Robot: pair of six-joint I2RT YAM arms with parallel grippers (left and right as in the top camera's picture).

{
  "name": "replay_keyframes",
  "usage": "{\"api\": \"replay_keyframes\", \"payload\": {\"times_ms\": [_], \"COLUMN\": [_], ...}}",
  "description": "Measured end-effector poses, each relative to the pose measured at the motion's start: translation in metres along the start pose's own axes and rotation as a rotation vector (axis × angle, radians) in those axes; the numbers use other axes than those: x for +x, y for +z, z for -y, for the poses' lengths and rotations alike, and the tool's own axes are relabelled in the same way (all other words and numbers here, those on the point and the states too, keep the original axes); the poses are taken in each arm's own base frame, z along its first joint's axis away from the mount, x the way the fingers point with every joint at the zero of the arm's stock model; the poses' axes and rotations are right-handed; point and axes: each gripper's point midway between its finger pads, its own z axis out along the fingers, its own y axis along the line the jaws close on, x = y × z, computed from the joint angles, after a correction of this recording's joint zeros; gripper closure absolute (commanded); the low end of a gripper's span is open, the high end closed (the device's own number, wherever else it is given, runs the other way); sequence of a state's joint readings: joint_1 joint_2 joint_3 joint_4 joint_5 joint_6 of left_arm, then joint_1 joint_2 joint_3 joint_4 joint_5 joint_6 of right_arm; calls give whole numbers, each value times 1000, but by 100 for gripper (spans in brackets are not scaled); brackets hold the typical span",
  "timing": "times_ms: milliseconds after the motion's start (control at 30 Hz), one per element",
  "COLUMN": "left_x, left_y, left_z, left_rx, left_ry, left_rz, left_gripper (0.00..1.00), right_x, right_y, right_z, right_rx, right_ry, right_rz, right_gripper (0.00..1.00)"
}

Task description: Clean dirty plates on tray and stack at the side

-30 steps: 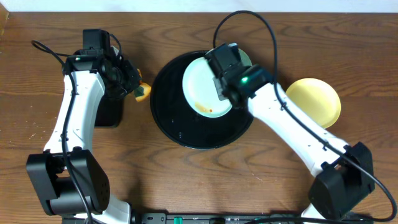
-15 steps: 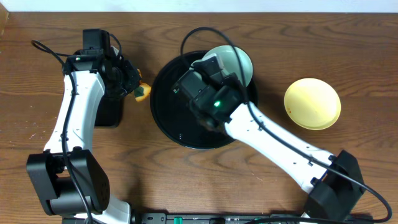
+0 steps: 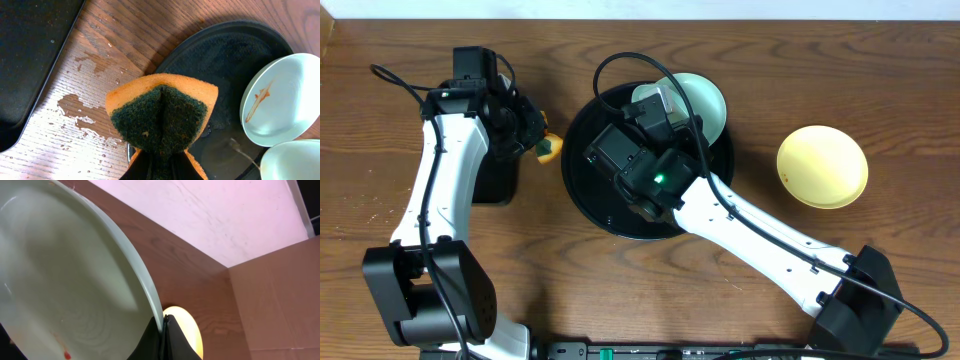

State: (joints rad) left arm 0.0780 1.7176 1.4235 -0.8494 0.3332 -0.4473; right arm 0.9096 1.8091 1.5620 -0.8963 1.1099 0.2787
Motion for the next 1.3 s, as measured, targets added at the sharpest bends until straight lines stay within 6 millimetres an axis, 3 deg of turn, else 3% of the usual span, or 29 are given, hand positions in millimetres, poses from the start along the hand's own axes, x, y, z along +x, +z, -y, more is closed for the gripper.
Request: {"api": "replay_keyframes", "payload": {"times_ms": [100,233,467,733,1000,1167,1300], "left_x": [0,2,16,44,89,104,112], "left_y": [0,0,0,8,26,37,56], "left_z": [0,-1,-7,11,29,24,16], "left_rx": [0,-6,-35,-43,-72,-129,-185], "left_ry": [0,-3,-14,83,198,208,182], "left_rz": [-1,-10,-63,-126,-208,-210,-164], "left_gripper": [93,92,92,93,92,93,93], "right_x": [4,16,32,83,105,118,118], "right_y": [0,0,14,31,34,37,43], "right_z": [-12,-44,-86,-127,-149,-153,-153], "right_rx": [-74,-282,-616,-767,-794,-786,-791], "right_ry": [3,42,254,398,534,589,629], "right_rz": [-24,-106,-278,-428,-480,-520,-537], "right_gripper": [99,99,99,99,99,99,99]}}
